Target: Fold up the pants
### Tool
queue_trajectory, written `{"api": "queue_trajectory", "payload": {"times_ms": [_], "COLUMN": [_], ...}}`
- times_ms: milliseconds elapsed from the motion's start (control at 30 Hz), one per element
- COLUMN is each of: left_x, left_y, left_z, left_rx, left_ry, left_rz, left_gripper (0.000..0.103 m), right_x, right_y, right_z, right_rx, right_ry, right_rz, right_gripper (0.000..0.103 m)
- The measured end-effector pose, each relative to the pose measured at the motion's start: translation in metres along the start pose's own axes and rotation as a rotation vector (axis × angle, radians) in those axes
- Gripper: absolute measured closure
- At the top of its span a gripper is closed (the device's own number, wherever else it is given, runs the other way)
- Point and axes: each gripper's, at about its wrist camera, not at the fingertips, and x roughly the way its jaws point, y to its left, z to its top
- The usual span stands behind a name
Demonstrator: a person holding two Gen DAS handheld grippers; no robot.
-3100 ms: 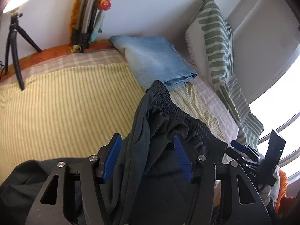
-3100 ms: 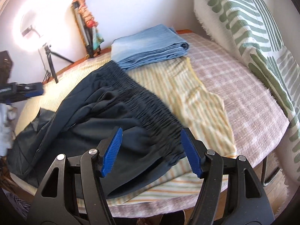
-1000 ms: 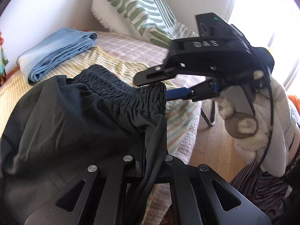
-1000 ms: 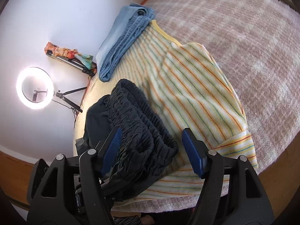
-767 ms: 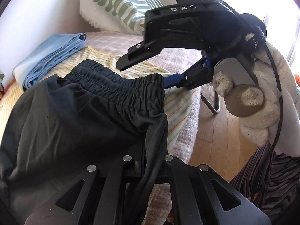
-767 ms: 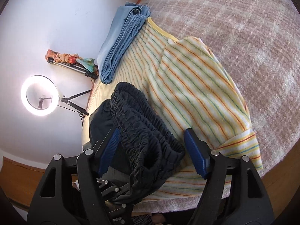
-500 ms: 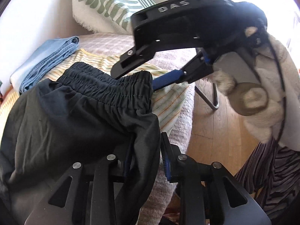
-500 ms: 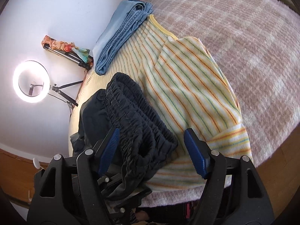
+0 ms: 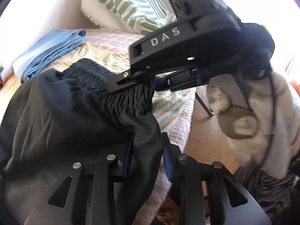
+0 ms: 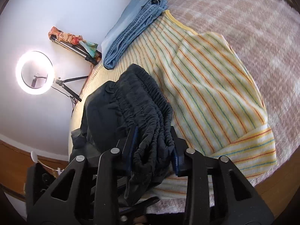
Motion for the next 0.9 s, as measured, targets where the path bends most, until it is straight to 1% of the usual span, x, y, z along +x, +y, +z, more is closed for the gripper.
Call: {"api": "queue_trajectory", "payload": {"times_ms": [100, 133, 167, 200, 233, 267, 300, 367, 400, 467, 500, 567, 633, 700, 733, 767, 833, 900], "left_x": [-0.043, -0.071, -0.094, -0.118, -0.139, -0.157, -0.168, -0.188, -0.192, -0.197, -0.196, -0.194, -0.191, -0.190, -0.192, -0.193, -0.197, -0.205], "left_y": [0.020, 0.036, 0.050, 0.068, 0.084, 0.101, 0.112, 0.148, 0.160, 0.190, 0.199, 0.205, 0.210, 0.209, 0.206, 0.207, 0.208, 0.211], "left_z": [-0.007, -0.015, -0.022, -0.033, -0.045, -0.059, -0.071, -0.110, -0.125, -0.164, -0.179, -0.198, -0.208, -0.207, -0.203, -0.199, -0.192, -0.177], "left_rx": [-0.081, -0.136, -0.175, -0.212, -0.243, -0.270, -0.285, -0.339, -0.377, -0.503, -0.541, -0.574, -0.601, -0.603, -0.599, -0.597, -0.589, -0.579], "left_ry": [-0.044, -0.075, -0.108, -0.144, -0.169, -0.182, -0.178, -0.113, -0.092, -0.042, -0.022, -0.005, -0.007, -0.020, -0.020, -0.020, -0.039, -0.078], "left_rz": [-0.034, -0.039, -0.020, 0.025, 0.092, 0.178, 0.238, 0.404, 0.423, 0.429, 0.443, 0.463, 0.448, 0.449, 0.451, 0.451, 0.444, 0.421], "left_gripper": [0.074, 0.073, 0.072, 0.070, 0.069, 0.069, 0.069, 0.069, 0.069, 0.069, 0.069, 0.069, 0.069, 0.069, 0.069, 0.069, 0.069, 0.069], "right_x": [-0.005, -0.006, -0.008, -0.009, -0.011, -0.012, -0.014, -0.016, -0.017, -0.019, -0.020, -0.024, -0.041, -0.060, -0.067, -0.067, -0.055, -0.040], "right_y": [0.004, 0.009, 0.012, 0.015, 0.019, 0.021, 0.023, 0.028, 0.033, 0.042, 0.049, 0.062, 0.084, 0.098, 0.099, 0.093, 0.074, 0.061], "right_z": [-0.001, -0.002, -0.003, -0.003, -0.004, -0.004, -0.005, -0.006, -0.007, -0.010, -0.011, -0.012, -0.017, -0.023, -0.025, -0.024, -0.018, -0.017], "right_rx": [-0.014, -0.033, -0.048, -0.059, -0.072, -0.080, -0.088, -0.106, -0.124, -0.157, -0.177, -0.203, -0.249, -0.304, -0.322, -0.318, -0.267, -0.242], "right_ry": [-0.035, -0.046, -0.056, -0.065, -0.076, -0.084, -0.093, -0.108, -0.118, -0.139, -0.151, -0.169, -0.226, -0.303, -0.335, -0.329, -0.273, -0.222], "right_rz": [0.017, 0.006, 0.001, -0.005, -0.008, -0.010, -0.017, -0.035, -0.046, -0.068, -0.076, -0.076, -0.055, -0.076, -0.117, -0.145, -0.173, -0.197], "right_gripper": [0.077, 0.077, 0.077, 0.078, 0.078, 0.078, 0.078, 0.078, 0.079, 0.079, 0.080, 0.080, 0.081, 0.082, 0.082, 0.082, 0.082, 0.082]}}
